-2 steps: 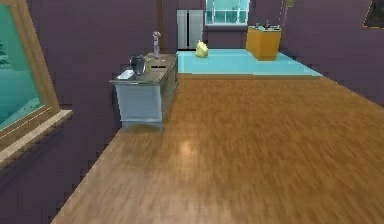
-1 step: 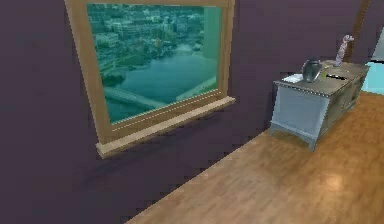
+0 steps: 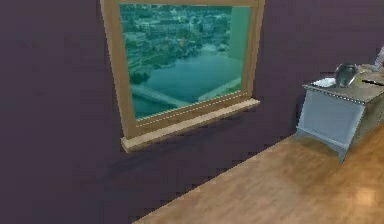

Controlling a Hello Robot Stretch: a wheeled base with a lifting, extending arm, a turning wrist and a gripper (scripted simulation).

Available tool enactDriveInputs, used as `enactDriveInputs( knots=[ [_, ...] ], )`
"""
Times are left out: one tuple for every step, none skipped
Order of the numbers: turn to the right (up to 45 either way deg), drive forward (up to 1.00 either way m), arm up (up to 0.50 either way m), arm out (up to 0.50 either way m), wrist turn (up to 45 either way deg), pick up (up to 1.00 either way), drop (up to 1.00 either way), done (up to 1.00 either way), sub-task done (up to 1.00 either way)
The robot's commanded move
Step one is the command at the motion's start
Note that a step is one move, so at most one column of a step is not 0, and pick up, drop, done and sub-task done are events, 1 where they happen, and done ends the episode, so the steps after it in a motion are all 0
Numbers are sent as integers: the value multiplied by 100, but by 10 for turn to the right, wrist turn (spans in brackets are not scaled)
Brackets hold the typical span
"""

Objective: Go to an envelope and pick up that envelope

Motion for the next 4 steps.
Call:
enactDriveInputs(
  knots=[
    [0, 45, 0, 0, 0, 0, 0, 0, 0],
    [450, 0, 0, 0, 0, 0, 0, 0, 0],
    [450, 0, 0, 0, 0, 0, 0, 0, 0],
    [450, 0, 0, 0, 0, 0, 0, 0, 0]
  ],
)
